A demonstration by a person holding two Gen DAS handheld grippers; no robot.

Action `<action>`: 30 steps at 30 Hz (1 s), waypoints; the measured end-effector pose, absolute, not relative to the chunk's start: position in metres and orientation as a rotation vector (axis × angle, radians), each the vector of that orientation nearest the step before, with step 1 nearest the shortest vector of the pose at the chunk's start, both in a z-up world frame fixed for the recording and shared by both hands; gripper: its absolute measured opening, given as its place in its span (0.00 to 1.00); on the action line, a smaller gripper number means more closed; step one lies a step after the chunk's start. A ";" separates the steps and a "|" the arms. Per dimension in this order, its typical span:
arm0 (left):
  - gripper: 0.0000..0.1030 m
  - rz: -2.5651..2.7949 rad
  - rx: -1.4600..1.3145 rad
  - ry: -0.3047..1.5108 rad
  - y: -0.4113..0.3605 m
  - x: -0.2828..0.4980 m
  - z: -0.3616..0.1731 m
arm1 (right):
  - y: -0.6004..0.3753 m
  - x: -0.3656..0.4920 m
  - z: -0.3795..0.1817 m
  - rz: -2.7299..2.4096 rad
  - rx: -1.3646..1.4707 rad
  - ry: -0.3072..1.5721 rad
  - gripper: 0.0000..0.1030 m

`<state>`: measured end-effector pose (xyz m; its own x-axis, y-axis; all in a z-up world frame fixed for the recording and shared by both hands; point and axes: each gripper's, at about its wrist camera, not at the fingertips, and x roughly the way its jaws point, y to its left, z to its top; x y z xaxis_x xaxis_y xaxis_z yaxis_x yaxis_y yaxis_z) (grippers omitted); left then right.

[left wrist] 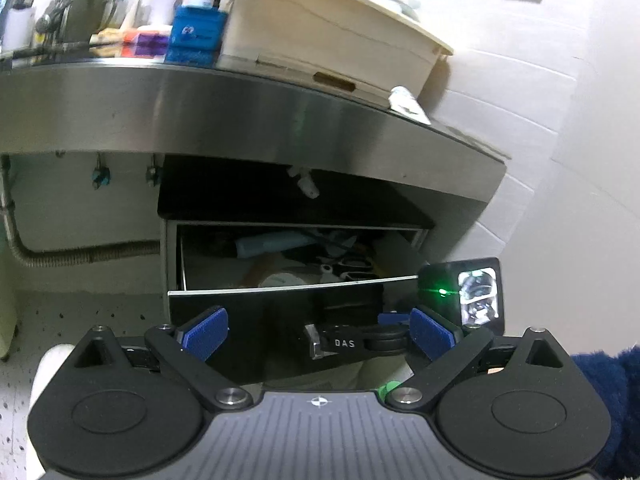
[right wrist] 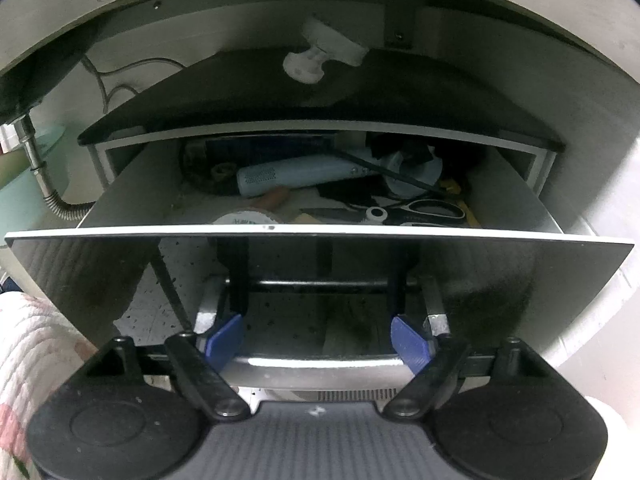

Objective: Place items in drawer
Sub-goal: 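Push the drawer closed with the right gripper against its front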

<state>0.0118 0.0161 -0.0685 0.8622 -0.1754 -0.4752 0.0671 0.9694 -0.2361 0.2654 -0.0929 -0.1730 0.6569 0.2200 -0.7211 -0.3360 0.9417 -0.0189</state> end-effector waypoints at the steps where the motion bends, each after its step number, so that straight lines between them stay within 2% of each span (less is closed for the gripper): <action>1: 0.96 -0.110 -0.188 0.506 0.013 0.010 -0.066 | -0.093 0.265 -0.173 0.316 -0.156 0.794 0.79; 17: 0.96 0.193 -0.149 0.477 0.023 -0.008 -0.060 | -0.092 0.264 -0.173 0.313 -0.157 0.794 0.79; 23: 0.96 0.184 -0.201 0.368 0.032 -0.026 -0.054 | -0.092 0.263 -0.172 0.314 -0.162 0.800 0.79; 30: 0.96 0.148 -0.180 0.381 0.027 -0.020 -0.054 | -0.094 0.256 -0.171 0.316 -0.167 0.803 0.79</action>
